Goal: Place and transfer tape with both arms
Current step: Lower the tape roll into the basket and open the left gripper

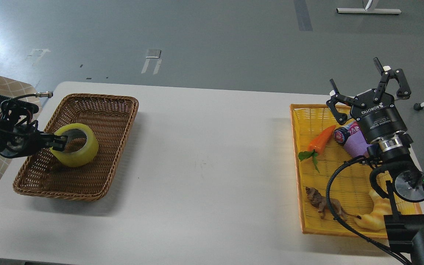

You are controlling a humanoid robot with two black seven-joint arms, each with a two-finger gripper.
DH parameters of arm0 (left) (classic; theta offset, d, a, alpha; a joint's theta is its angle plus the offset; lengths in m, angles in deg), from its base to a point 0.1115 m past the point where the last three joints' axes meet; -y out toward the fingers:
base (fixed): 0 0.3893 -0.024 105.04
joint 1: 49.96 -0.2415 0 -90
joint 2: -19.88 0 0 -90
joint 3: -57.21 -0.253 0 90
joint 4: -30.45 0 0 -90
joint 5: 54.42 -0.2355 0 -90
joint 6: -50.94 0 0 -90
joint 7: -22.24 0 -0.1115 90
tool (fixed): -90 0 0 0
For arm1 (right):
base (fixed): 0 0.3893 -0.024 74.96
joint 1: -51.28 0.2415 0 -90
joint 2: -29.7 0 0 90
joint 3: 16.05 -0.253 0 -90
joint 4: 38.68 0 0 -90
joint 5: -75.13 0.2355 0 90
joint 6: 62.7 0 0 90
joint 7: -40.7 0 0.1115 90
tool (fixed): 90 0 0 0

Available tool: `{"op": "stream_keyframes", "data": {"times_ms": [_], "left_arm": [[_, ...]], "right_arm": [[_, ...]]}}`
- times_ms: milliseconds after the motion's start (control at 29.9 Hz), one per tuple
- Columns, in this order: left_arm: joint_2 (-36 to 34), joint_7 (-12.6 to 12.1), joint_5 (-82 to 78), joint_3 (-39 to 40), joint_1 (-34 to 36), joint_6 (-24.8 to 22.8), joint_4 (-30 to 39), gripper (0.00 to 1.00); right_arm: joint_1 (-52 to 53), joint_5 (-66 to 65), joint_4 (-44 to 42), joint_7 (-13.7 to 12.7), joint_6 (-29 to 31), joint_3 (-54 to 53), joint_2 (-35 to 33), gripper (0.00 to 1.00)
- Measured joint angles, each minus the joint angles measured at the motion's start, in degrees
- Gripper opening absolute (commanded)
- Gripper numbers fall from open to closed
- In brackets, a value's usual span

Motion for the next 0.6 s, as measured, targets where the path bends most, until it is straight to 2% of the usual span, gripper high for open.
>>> {"op": "stream_keyframes", "data": {"times_ms": [100,134,201,334,434,602], "left_arm": [[0.6,-0.1,0.1,0.0,-0.1,0.0,0.0,0.28],[0.8,-0.1,0.1,0.0,-0.1,0.0,0.0,0.34],[1.0,-0.2,0.1,0.1,-0.1,0.1,-0.1,0.38],[1.0,-0.3,0.1,0.3,-0.1,0.1,-0.1,0.6],[1.2,-0.4,0.4,0.6,0.0,0.1,0.0,0.7],[0.5,-0.2,8.8,0.9,1.7,-0.1,0.7,0.74]], "right_arm": [[0.1,0.0,0.0,0.0,0.0,0.0,0.0,0.99],[0.1,0.0,0.0,0.0,0.0,0.0,0.0,0.99],[0.1,0.0,0.0,0.0,0.0,0.0,0.0,0.99],[0.1,0.0,-0.1,0.0,0.0,0.0,0.0,0.99],[0.1,0.0,-0.1,0.0,0.0,0.0,0.0,0.99],[0.1,0.0,-0.1,0.0,0.0,0.0,0.0,0.99]]}}
